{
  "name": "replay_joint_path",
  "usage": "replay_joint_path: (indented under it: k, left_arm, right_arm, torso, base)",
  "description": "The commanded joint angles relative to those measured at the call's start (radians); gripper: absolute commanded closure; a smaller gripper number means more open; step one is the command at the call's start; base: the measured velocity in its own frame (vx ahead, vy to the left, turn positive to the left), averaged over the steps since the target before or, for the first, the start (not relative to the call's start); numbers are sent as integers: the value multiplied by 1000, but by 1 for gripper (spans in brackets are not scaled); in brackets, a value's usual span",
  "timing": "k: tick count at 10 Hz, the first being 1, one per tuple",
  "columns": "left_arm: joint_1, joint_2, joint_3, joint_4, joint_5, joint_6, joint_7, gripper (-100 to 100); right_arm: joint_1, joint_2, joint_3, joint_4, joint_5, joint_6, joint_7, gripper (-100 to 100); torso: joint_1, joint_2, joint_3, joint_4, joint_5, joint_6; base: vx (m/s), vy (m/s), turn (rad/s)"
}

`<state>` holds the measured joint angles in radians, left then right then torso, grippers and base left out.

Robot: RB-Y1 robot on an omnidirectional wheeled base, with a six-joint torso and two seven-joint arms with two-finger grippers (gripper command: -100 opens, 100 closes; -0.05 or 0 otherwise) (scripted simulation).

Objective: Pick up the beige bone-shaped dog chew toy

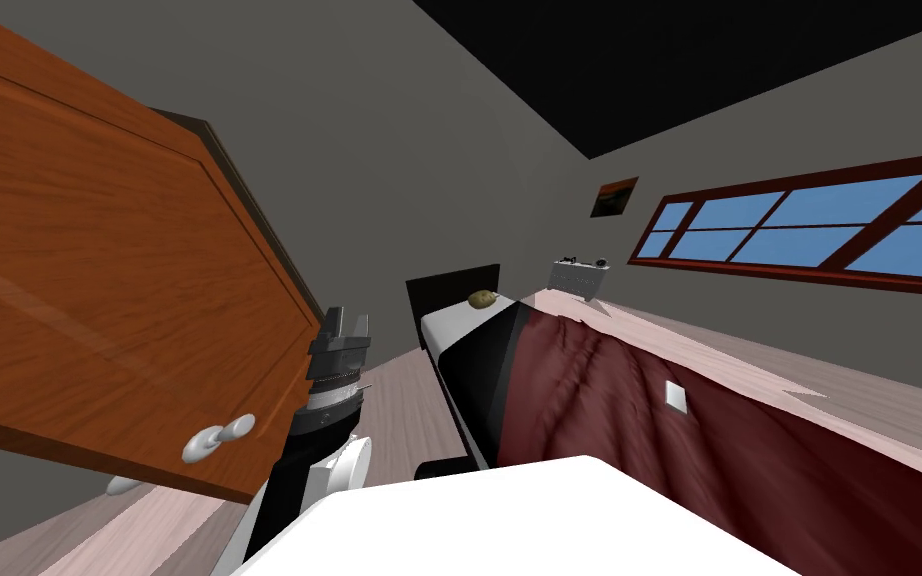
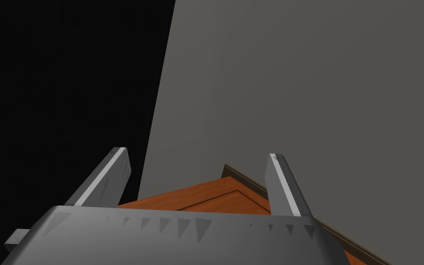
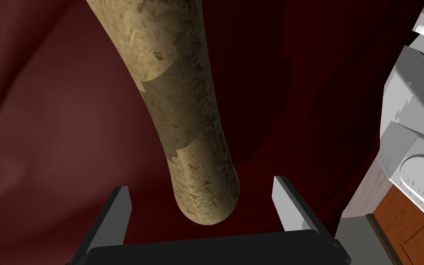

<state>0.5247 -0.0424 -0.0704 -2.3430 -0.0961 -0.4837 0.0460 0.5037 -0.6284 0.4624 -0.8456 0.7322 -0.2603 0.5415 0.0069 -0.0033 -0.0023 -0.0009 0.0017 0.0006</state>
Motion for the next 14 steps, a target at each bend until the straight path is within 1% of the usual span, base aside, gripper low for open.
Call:
replay_joint_path:
  k: [1,2,3,4,5,6,8,9,10,11,12,14]
  left_arm:
    - [0,0,0,0,0,0,0,0]
    - [0,0,0,0,0,0,0,0]
    - [0,0,0,0,0,0,0,0]
    - [0,0,0,0,0,0,0,0]
    - [0,0,0,0,0,0,0,0]
    - [0,0,0,0,0,0,0,0]
    - [0,0,0,0,0,0,0,0]
    - [0,0,0,0,0,0,0,0]
    - [0,0,0,0,0,0,0,0]
    - [0,0,0,0,0,0,0,0]
    - [0,0,0,0,0,0,0,0]
    - [0,0,0,0,0,0,0,0]
  right_arm:
    - [0,-14,14,50,20,6,16,-100]
    - [-1,-26,24,88,34,8,29,-100]
    - [-1,-26,24,88,34,8,29,-100]
    - [-1,-35,32,119,46,10,40,-100]
    - [-1,-35,32,119,46,10,40,-100]
    - [-2,-48,45,165,63,13,56,-100]
    - [-2,-48,45,165,63,13,56,-100]
    - [-3,-53,50,185,71,14,63,-100]
    - [-5,-49,44,181,67,11,62,-100]
    - [-6,-49,45,184,68,9,64,0]
    - [-17,-36,43,206,58,10,52,-100]
    - [-40,-10,39,250,38,11,28,-100]
  torso:
    - [0,0,0,0,0,0]
    - [-1,0,0,0,0,0]
    - [0,0,0,0,0,0]
    - [-1,0,0,0,0,0]
    - [-1,1,1,0,0,0]
    - [-2,2,1,0,0,0]
    - [-1,1,1,0,0,0]
    - [-3,2,1,1,-1,0]
    - [-3,2,1,1,-1,0]
    - [-3,3,2,1,-1,0]
    - [-4,3,2,1,-1,0]
    - [-6,9,5,2,-1,-1]
  base:
    - [49,55,6]
    - [55,71,12]
    - [41,58,-4]
    - [29,53,5]
    - [17,38,-5]
    - [22,56,3]
    - [21,37,-4]
    - [7,23,1]
    - [3,12,-2]
    - [0,0,0]
    - [-61,-9,236]
    - [-136,-8,332]
